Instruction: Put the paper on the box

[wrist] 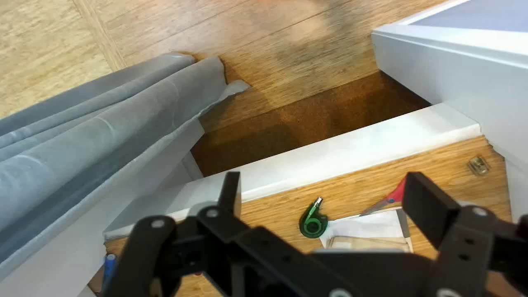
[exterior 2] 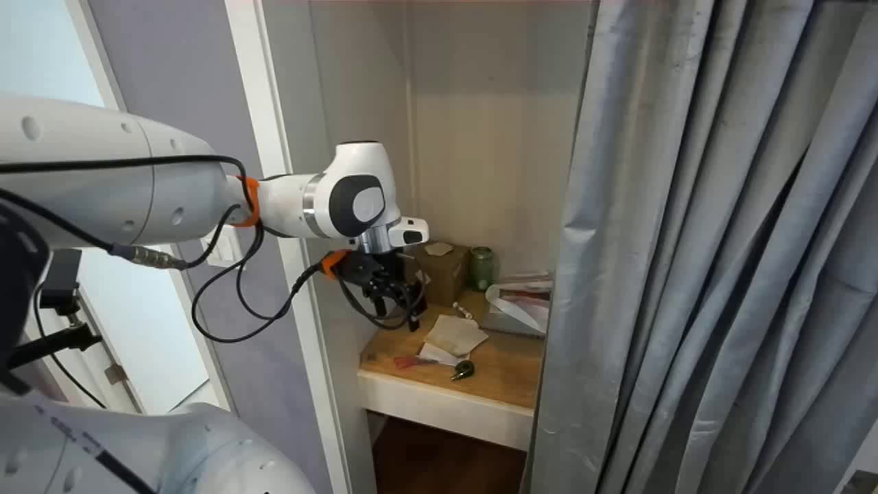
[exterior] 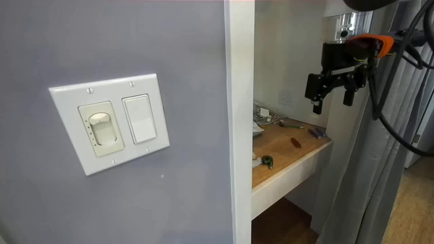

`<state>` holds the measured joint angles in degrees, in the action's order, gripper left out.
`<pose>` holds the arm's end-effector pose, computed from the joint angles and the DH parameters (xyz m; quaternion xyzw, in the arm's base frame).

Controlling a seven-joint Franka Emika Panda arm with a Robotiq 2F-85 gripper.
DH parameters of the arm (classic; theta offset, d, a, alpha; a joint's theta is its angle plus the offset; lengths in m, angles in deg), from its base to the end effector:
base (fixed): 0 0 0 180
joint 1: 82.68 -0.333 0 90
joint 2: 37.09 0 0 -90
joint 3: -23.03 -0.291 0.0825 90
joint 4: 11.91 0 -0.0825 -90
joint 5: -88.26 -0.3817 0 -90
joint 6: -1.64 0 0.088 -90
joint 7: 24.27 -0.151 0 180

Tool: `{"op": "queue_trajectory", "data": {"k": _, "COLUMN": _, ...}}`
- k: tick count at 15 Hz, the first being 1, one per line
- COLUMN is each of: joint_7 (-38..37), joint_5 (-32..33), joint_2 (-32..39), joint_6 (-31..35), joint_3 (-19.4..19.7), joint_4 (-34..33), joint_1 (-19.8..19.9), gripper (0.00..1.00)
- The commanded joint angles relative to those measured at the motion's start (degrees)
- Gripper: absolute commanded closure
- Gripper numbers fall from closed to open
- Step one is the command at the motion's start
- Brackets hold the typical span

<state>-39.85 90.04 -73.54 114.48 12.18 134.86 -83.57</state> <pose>0.3691 0.0683 0.4106 0.9964 -0.0448 0.0323 0.0649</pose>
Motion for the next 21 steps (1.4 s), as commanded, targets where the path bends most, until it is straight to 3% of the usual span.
{"op": "queue_trajectory", "data": {"k": 1, "joint_7": -0.27, "joint_5": 0.33, "joint_2": 0.08, "joint_6": -0.14, "joint_3": 0.51, "joint_4": -0.11, "joint_1": -0.57, "gripper": 0.00}}
{"op": "queue_trajectory", "data": {"k": 12, "joint_7": -0.27, "joint_5": 0.33, "joint_2": 0.08, "joint_6": -0.14, "joint_3": 0.51, "joint_4": -0.11, "joint_1": -0.57, "gripper": 0.00}}
{"op": "queue_trajectory", "data": {"k": 17, "joint_7": 0.22, "joint_5": 4.00, "joint_2": 9.70, "joint_6": 8.46, "joint_3": -1.50, "joint_4": -2.75, "joint_1": -0.55, "gripper": 0.00}}
{"op": "queue_trajectory", "data": {"k": 21, "joint_7": -0.83, "joint_5": 10.95, "joint_2": 20.73, "joint_6": 17.48, "joint_3": -4.17, "joint_4": -6.26, "joint_1": -0.30, "gripper": 0.00}}
